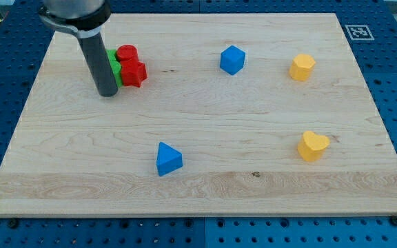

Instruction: Slide blue triangle towards center

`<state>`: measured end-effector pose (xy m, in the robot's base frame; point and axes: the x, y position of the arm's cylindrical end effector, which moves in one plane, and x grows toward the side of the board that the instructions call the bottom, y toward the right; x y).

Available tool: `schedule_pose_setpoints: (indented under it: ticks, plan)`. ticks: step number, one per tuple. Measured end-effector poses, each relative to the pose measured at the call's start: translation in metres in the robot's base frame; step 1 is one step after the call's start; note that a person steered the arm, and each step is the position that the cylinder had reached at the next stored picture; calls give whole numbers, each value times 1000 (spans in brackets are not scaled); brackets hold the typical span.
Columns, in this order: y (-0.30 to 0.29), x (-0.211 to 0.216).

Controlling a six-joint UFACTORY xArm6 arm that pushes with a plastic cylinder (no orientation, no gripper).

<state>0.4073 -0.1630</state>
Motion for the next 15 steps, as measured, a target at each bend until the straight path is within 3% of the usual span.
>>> schedule_pose_setpoints:
  ticks: [10,12,15]
  plan:
    - [22,76]
    - [56,78]
    - [59,102]
